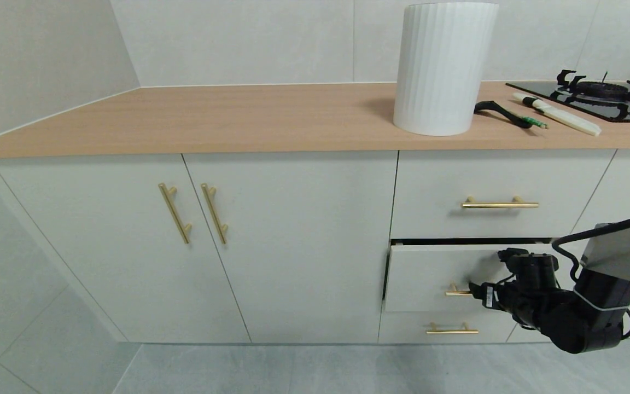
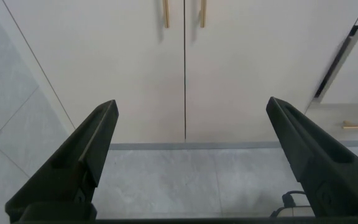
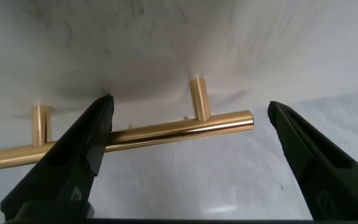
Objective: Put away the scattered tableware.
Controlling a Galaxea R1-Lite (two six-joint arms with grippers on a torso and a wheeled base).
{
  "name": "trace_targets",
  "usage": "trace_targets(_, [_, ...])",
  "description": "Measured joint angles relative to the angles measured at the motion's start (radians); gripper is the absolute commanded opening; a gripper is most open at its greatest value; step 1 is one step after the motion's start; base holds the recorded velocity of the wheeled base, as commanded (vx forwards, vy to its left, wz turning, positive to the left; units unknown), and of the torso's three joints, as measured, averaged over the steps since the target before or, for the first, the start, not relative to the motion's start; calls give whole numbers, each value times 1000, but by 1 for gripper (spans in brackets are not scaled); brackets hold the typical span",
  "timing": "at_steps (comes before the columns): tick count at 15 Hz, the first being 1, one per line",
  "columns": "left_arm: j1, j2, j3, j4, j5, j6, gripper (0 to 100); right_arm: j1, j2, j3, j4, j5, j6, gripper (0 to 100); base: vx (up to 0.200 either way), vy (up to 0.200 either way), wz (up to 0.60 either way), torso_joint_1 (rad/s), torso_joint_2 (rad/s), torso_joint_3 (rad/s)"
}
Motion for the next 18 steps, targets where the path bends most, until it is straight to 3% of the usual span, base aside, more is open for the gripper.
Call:
trace_targets(2, [0,0,0,0,0,0,100,5,-69,32,94,27,-17,100,0,0,0,0,0,0])
trace_targets(7, [0,0,0,0,0,0,100,30,-405,74,487,127,-41,100,0,0,0,0,0,0])
trace_targets(9, [0,0,0,0,0,0,100,51,-556,72,565,142,-41,100,0,0,0,0,0,0])
trace_targets(15, [0,0,0,0,0,0,100,117,-750,72,581,146,-33,100,0,0,0,0,0,0])
trace_targets(18, [0,0,0,0,0,0,100,120,-706,83,483,144,-32,100,0,0,0,0,0,0])
